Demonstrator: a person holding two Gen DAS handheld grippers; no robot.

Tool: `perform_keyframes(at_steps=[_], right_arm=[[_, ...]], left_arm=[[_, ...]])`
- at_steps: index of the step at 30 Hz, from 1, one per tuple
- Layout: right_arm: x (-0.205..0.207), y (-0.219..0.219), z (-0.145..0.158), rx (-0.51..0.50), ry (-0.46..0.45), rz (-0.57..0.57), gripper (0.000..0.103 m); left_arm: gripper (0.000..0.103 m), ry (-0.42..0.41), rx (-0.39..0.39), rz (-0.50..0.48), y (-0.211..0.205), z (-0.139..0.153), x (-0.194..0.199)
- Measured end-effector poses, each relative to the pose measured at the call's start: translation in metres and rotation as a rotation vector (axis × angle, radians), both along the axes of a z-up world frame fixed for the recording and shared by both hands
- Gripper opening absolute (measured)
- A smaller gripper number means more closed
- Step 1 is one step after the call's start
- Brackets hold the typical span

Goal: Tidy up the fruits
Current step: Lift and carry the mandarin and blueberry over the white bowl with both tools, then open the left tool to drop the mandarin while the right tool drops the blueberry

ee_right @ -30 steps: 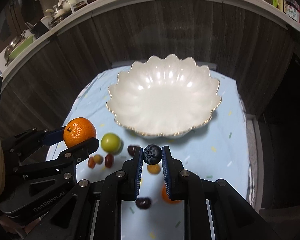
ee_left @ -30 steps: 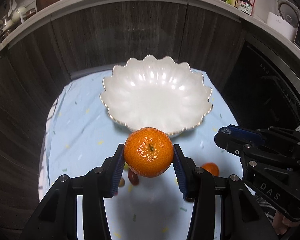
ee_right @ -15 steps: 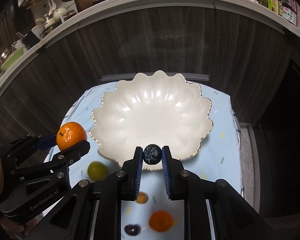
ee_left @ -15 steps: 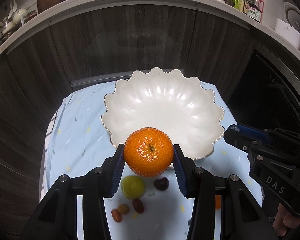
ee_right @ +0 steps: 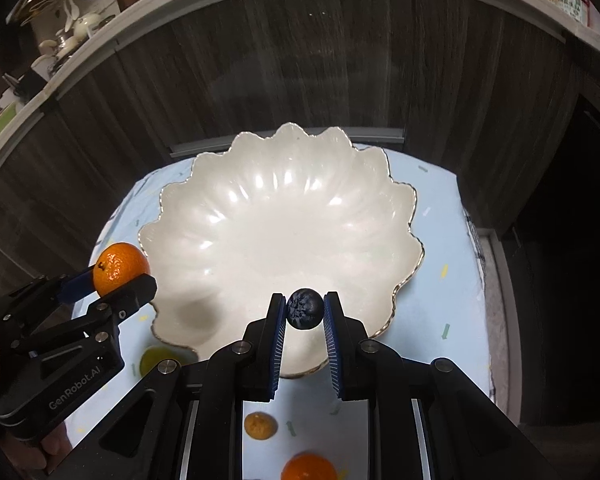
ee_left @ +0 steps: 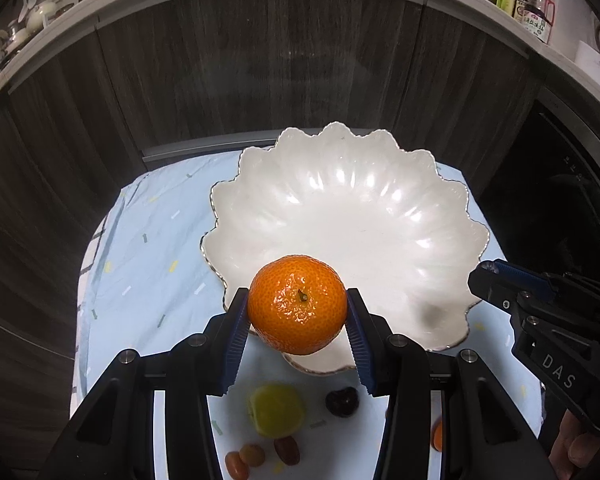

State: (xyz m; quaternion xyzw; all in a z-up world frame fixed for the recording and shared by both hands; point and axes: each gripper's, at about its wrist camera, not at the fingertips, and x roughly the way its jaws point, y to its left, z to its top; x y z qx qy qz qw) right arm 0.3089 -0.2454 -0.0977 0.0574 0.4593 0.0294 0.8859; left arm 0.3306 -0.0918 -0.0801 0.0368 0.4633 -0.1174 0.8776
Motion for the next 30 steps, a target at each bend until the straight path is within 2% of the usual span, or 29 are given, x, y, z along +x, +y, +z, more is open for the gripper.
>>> perform_keyframes(at_steps=[10,14,15,17,18,22,24,27,30], right_arm=[[0.012,-0.003,-0.019,0.013,0.036,-0.007,0.021],[0.013,-0.001,-0.019,-0.010,0.027,-0.009,0.022],[0.013,-0.001,-0.019,-0.017,0.027,-0.009,0.026],[0.013,0.000,-0.018,-0.027,0.024,-0.010,0.035],[0.013,-0.001,-0.017,-0.030,0.020,-0.012,0.039],[0.011,-0.002,-0.012,-0.043,0.007,-0.029,0.048],[0.010,-0.003,-0.009,-0.050,-0.003,-0.044,0.066],[0.004,-0.003,-0.001,-0.077,-0.034,-0.071,0.079],[-0.001,-0.002,0.005,-0.087,-0.050,-0.084,0.080]], left_arm=[[0.046,0.049,0.001,-0.008,-0.006,-0.020,0.012],[0.048,0.064,0.003,-0.009,-0.007,-0.025,0.013],[0.051,0.057,0.007,-0.007,-0.007,-0.025,0.012],[0.066,0.038,0.011,-0.002,-0.006,-0.022,0.011],[0.067,0.030,0.008,0.000,-0.006,-0.020,0.010],[0.070,0.015,0.017,0.006,-0.004,-0.013,0.009],[0.074,0.005,0.023,0.011,-0.004,-0.009,0.007],[0.082,-0.009,0.030,0.017,-0.001,-0.004,0.004],[0.087,-0.023,0.036,0.025,0.002,0.001,-0.001]])
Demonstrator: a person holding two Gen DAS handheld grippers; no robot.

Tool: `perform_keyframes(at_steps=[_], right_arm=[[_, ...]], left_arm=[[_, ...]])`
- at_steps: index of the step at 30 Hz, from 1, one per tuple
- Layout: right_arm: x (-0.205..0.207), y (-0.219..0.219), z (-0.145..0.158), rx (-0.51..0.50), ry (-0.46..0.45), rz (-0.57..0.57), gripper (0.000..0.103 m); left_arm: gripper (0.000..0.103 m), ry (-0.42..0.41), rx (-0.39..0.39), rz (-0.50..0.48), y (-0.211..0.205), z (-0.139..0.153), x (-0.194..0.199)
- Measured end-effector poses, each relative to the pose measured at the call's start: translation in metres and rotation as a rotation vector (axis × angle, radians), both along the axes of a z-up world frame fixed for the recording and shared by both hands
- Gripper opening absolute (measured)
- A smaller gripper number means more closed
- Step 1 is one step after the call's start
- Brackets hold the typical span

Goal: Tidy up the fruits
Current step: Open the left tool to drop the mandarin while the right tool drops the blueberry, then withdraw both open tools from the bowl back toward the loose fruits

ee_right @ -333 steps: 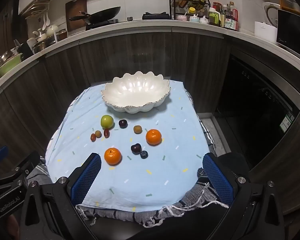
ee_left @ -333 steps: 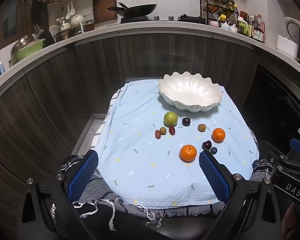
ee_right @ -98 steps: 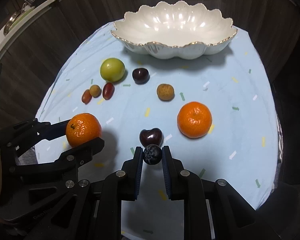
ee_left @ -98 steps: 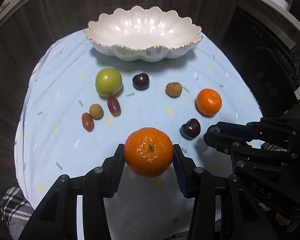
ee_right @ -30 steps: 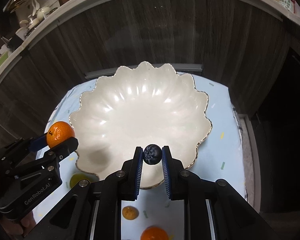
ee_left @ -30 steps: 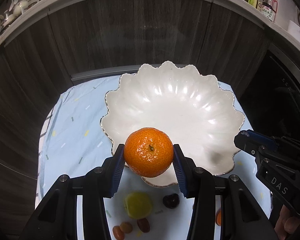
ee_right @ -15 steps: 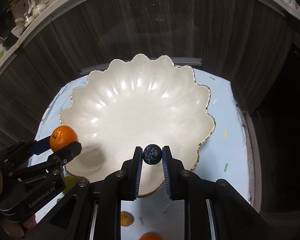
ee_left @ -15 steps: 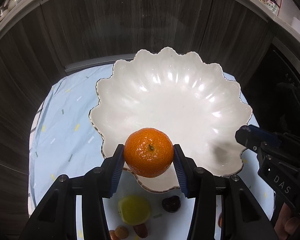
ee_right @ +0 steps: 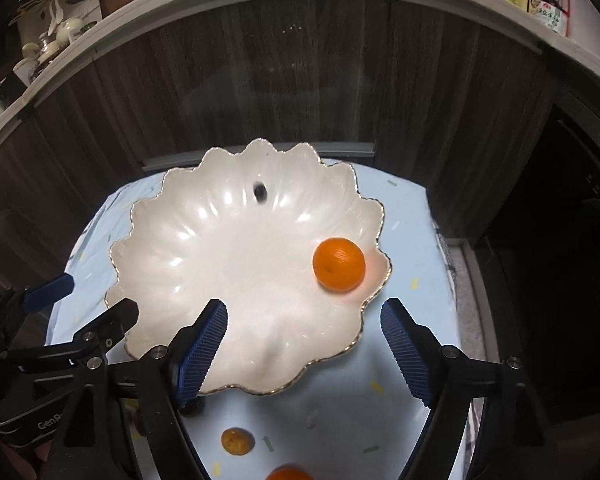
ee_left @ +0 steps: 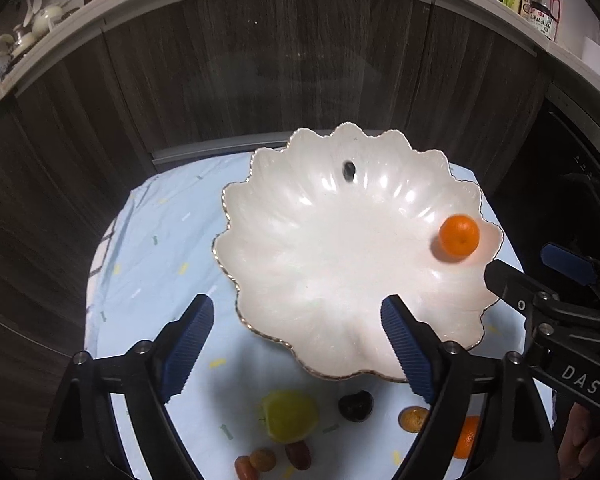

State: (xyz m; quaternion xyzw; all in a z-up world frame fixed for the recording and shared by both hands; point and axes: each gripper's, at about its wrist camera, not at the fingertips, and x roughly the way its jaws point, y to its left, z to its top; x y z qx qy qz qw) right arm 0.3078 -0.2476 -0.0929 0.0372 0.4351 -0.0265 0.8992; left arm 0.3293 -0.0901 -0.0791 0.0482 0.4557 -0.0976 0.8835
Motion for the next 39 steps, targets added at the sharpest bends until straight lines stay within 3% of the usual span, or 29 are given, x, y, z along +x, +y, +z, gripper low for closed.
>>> perform_keyframes(at_steps=[19,39], right_arm=[[-0.040,0.007,0.026,-0.013,-0.047,-0.017,0.080],[-0.091,0.016,0.016,-0.039,-0.051,-0.047,0.080]], left_arm=[[0.092,-0.089,0.025,0.006,0.013,0.032,-0.043],[0.092,-0.086,0.047,0.011,0.027,0.019,-0.095]])
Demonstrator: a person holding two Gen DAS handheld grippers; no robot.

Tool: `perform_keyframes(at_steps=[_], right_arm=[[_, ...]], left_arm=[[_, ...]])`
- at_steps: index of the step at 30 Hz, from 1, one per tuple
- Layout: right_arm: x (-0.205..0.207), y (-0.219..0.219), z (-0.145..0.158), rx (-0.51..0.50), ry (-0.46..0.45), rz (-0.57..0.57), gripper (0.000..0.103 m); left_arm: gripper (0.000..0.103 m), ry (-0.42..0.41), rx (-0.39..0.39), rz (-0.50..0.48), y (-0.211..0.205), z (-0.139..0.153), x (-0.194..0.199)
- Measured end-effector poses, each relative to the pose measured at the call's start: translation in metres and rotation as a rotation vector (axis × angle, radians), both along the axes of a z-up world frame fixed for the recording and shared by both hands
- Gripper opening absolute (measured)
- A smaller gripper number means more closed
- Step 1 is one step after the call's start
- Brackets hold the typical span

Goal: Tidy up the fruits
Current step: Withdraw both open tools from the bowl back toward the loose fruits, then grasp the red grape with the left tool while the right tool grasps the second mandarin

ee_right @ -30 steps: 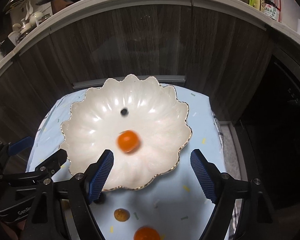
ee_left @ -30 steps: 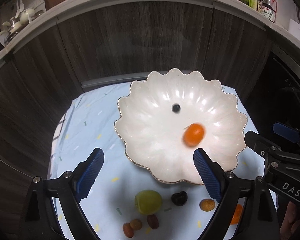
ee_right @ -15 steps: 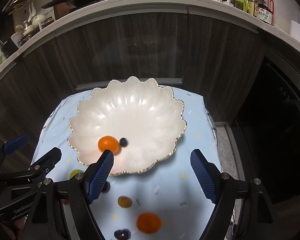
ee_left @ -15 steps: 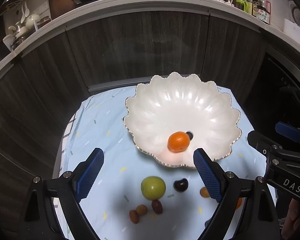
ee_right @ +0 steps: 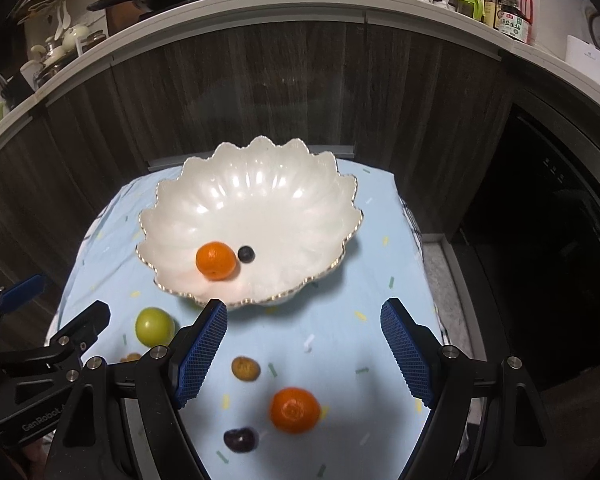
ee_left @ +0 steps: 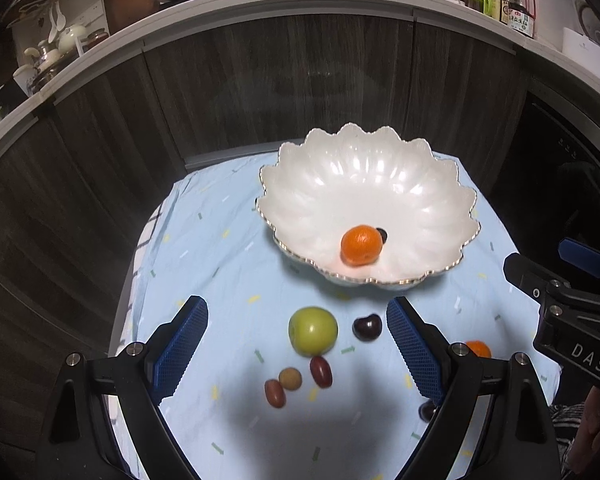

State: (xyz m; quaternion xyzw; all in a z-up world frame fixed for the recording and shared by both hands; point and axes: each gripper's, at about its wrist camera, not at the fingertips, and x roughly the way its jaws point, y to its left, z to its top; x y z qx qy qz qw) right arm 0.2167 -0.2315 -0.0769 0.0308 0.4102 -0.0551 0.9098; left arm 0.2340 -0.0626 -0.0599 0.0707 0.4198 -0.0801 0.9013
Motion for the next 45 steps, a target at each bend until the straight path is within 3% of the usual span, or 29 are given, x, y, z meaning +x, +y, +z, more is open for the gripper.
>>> perform_keyframes(at_steps=[25,45], right_arm=[[-0.027,0.011,-0.049,-0.017,0.065,-0.018,0.080],[-0.028,0.004,-0.079,-0.029,0.102,-0.026,0.080]], left_arm=[[0.091,0.040,0.019,0.019,0.017,-0.054,-0.028],[0.070,0.024,-0.003,-0.033,-0.007,-0.090,-0.024]])
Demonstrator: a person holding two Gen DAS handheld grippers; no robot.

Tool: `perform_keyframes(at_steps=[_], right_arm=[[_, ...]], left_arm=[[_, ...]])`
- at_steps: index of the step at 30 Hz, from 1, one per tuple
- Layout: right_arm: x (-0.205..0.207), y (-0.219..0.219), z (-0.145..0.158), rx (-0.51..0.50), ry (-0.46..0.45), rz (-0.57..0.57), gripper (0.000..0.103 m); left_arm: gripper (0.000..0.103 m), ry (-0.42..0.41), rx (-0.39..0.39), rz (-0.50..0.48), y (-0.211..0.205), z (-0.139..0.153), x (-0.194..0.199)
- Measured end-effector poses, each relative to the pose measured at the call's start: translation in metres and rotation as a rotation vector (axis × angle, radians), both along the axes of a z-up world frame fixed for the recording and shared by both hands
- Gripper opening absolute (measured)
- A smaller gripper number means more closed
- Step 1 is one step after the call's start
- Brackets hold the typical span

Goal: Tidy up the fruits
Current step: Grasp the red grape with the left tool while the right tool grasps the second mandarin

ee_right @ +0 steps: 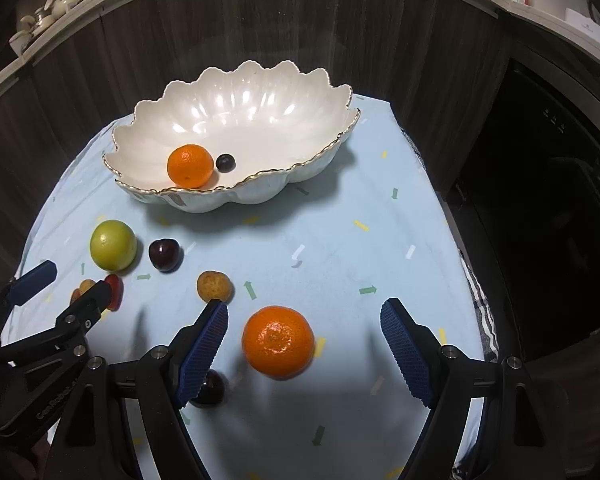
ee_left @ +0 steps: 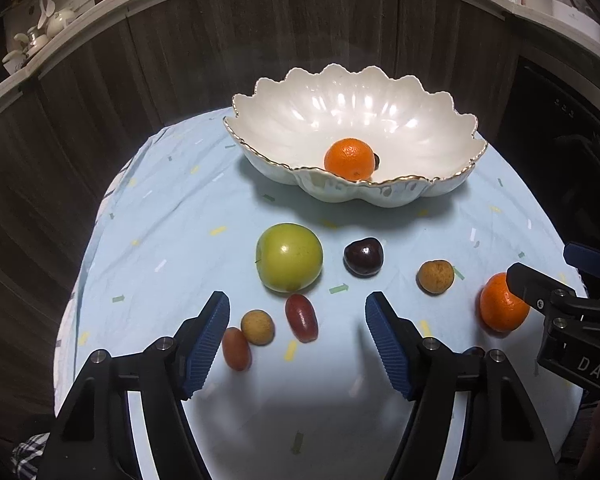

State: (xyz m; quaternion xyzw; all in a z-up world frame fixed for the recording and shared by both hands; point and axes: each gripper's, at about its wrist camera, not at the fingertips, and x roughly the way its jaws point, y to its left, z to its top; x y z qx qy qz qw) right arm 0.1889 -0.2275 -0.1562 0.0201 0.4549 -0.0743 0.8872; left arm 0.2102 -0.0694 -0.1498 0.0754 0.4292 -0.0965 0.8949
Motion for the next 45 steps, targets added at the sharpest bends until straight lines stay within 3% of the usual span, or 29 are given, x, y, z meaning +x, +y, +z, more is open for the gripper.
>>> perform_keyframes(at_steps=[10,17,26,31,37,40,45], right_arm=[[0.002,-0.001,-0.013,0.003,0.014,0.010,0.079],[0.004,-0.002,-0.016,0.000,0.007,0.006,0.079],[0.008,-0.005,-0.025,0.023,0.029,0.008,0.076],[0.010,-0.005,-0.028,0.030,0.030,0.014,0.075],[0.011,-0.001,-0.033,0.037,0.043,0.040,0.068],[0.013,-0.001,-0.038,0.059,0.064,0.049,0.058],[0.013,0.002,-0.039,0.076,0.059,0.074,0.047]], left_arm=[[0.063,-0.011,-0.010,-0.010,-0.003,-0.013,0.002],[0.054,0.011,-0.021,-0.025,-0.009,-0.022,0.005],[0.053,0.034,-0.031,-0.021,-0.011,-0.029,0.008],[0.047,0.052,-0.027,-0.016,-0.013,-0.035,0.011],[0.044,0.060,-0.032,-0.002,-0.009,-0.039,0.013],[0.042,0.059,-0.023,-0.003,-0.009,-0.041,0.013],[0.030,0.058,-0.017,0.004,-0.009,-0.042,0.014]])
